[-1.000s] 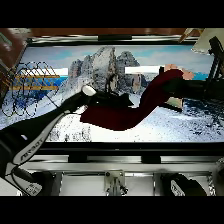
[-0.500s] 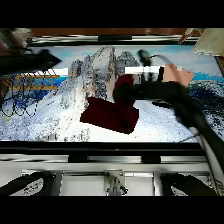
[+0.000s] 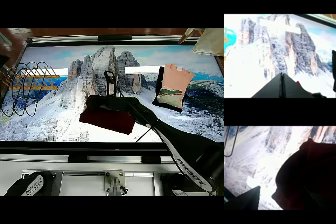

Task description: Fold the shirts.

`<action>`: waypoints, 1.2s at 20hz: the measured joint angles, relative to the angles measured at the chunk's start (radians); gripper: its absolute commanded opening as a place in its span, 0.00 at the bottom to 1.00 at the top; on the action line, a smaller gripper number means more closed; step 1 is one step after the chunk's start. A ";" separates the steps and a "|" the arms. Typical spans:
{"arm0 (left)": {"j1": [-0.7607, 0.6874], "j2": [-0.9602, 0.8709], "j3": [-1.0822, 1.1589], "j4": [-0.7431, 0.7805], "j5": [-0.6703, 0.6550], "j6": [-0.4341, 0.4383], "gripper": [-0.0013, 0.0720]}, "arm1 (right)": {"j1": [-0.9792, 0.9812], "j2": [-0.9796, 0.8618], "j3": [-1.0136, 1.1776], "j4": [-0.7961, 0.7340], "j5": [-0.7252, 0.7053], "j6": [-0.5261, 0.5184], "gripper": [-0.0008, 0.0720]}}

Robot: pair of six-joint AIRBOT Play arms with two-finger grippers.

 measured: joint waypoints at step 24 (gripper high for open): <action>0.012 0.013 -0.075 0.001 -0.024 0.028 0.06 | -0.463 -0.038 -0.256 0.023 -0.563 -0.022 0.11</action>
